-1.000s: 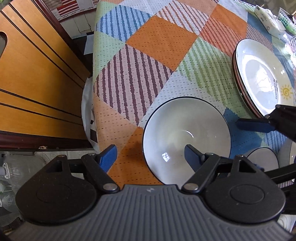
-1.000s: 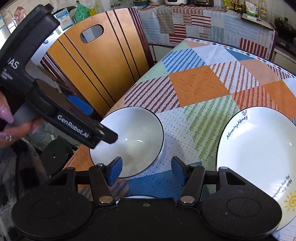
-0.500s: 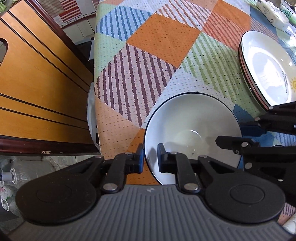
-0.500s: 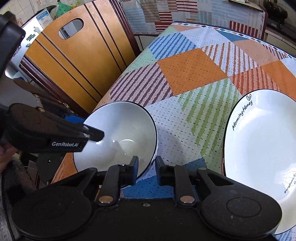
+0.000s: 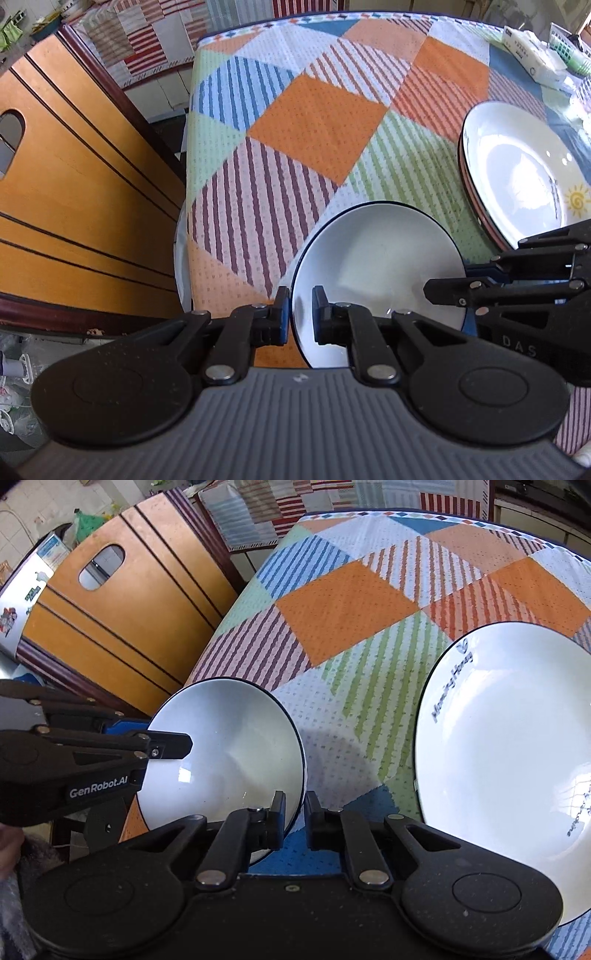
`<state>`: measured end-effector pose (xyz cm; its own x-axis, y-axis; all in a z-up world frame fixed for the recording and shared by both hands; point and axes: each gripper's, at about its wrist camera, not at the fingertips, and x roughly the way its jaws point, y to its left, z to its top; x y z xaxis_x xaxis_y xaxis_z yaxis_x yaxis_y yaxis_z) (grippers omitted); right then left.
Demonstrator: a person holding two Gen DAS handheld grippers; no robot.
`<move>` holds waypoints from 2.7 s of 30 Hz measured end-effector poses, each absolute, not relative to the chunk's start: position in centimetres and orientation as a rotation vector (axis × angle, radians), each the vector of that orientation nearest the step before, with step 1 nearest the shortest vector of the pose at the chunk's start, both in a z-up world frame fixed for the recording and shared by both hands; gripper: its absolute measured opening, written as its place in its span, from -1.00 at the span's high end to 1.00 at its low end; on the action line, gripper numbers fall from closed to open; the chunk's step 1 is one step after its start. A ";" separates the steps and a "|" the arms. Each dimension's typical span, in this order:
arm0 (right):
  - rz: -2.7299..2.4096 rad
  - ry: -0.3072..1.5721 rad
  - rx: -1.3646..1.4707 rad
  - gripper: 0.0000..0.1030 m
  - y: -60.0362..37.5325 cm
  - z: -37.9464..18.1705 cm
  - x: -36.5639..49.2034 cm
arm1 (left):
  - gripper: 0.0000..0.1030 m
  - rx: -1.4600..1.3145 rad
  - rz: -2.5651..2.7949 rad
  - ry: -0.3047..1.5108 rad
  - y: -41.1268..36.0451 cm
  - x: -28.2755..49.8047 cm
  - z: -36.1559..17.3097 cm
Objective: Organize plates and bowls
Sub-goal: 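Reach the left tool to a white ribbed bowl and grip its rim, then move the bowl with the left tool beside the plate stack and release, then grip the rim of a second white bowl with the left tool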
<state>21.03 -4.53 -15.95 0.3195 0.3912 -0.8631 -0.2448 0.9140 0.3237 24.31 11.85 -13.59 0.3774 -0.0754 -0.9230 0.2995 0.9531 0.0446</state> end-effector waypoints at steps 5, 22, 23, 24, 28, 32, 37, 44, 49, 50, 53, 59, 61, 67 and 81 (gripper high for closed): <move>0.398 1.123 0.126 0.77 -5.3 -14.4 23.0 | 0.79 0.227 -0.236 1.116 11.1 26.0 -12.8; 0.322 1.048 0.021 0.78 -6.2 -14.7 29.7 | 0.79 0.020 -0.218 1.205 10.6 32.8 -15.6; 0.318 1.047 0.013 0.78 -6.1 -14.8 29.8 | 0.79 0.013 -0.216 1.200 10.6 32.8 -15.6; 0.317 1.038 0.001 0.78 -6.0 -14.9 29.7 | 0.79 0.004 -0.217 1.198 10.7 32.8 -15.5; 0.306 1.033 -0.027 0.77 -5.8 -15.0 29.8 | 0.79 -0.062 -0.221 1.205 11.3 32.9 -15.2; 0.297 1.018 -0.048 0.77 -5.7 -15.4 29.9 | 0.78 -0.082 -0.213 1.191 11.4 33.2 -15.2; 0.281 0.967 -0.132 0.60 -4.6 -15.1 29.5 | 0.74 -0.087 -0.208 1.187 11.5 33.6 -15.7; 0.269 0.931 -0.128 0.28 -4.5 -13.0 28.3 | 0.72 -0.122 -0.248 1.176 12.4 32.7 -14.2; 0.261 0.908 -0.115 0.11 -5.2 -10.4 26.0 | 0.62 -0.089 -0.317 1.151 12.5 30.4 -11.3; 0.261 0.902 -0.117 0.08 -5.4 -9.8 25.3 | 0.61 -0.066 -0.326 1.148 12.4 29.8 -10.6; 0.260 0.871 -0.128 -0.03 -6.2 -7.8 23.2 | 0.44 0.012 -0.347 1.134 11.9 27.6 -8.8; 0.214 0.840 -0.148 -0.19 -8.0 -3.9 18.2 | 0.28 0.108 -0.413 1.139 11.7 23.0 -5.6; 0.201 0.824 -0.130 -0.27 -8.8 -2.8 16.3 | 0.20 0.151 -0.428 1.113 11.6 21.4 -4.3; 0.187 0.849 -0.168 -0.36 -9.3 -1.7 12.2 | 0.11 0.267 -0.478 1.075 10.8 17.1 -2.2; 0.284 0.961 -0.243 -0.53 -6.5 -2.6 6.4 | -0.10 0.330 -0.556 1.166 10.3 12.4 -3.1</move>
